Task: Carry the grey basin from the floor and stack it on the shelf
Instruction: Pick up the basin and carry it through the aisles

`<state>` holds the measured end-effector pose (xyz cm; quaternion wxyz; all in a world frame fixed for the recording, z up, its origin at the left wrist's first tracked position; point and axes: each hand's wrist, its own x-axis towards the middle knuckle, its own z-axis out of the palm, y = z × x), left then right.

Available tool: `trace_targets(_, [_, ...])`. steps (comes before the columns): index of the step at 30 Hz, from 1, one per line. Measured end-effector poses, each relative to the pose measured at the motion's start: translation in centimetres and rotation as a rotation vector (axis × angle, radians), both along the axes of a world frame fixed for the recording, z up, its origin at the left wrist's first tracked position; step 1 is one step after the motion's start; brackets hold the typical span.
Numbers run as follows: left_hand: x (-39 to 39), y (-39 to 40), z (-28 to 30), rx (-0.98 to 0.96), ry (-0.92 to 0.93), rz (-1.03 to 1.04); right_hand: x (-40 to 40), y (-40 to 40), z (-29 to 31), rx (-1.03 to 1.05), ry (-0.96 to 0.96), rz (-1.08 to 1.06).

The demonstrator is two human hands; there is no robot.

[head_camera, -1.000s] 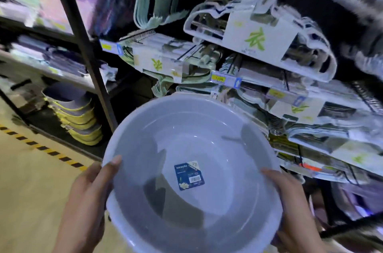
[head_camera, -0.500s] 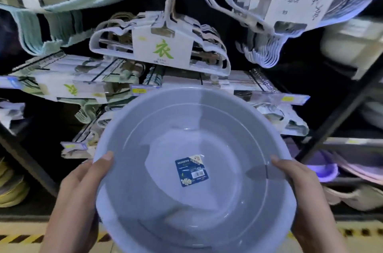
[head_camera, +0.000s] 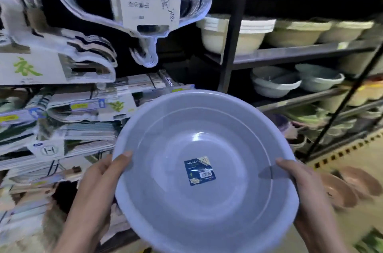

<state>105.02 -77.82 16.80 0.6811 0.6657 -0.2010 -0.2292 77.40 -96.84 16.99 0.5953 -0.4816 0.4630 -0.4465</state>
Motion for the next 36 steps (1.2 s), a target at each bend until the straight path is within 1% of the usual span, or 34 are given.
trace_targets(2, [-2.4,-3.0,-0.2,-0.029,-0.014,-0.11,-3.8,-1.0,0.0,-0.003,0.026,-0.094])
trace_targets(5, [-6.3,-7.7,-0.7,-0.001,-0.038,-0.231,-9.9,-2.0,-0.1,-0.018,0.073,-0.188])
trace_targets(9, [-11.8,-13.6,-0.8,0.023,-0.013,-0.389,-17.5,-2.0,-0.2,-0.012,0.089,-0.322])
trace_targets(16, [-21.0,-24.0,-1.2,0.075,-0.03,-0.714,-26.7,-1.3,-0.6,0.011,0.106,-0.641])
trace_targets(21, [-25.4,-31.3,-2.8,0.024,0.001,-0.906,-30.3,-2.6,-0.8,0.024,0.12,-0.814])
trace_targets(25, [-27.3,-37.6,-4.0,0.002,0.018,-1.042,-31.6,-5.6,-1.0,0.056,0.126,-0.907])
trace_targets(27, [-27.9,-40.7,-4.1,-0.008,0.004,-1.048,-32.0,-7.5,-1.1,0.065,0.132,-0.934])
trace_targets(33, [-29.7,-48.3,-3.9,0.023,-0.03,-1.163,-32.7,-12.9,-1.5,0.097,0.167,-0.968])
trace_targets(36, [-30.9,-51.5,-4.2,0.047,-0.005,-1.14,-33.7,-16.2,-1.9,0.111,0.176,-0.968])
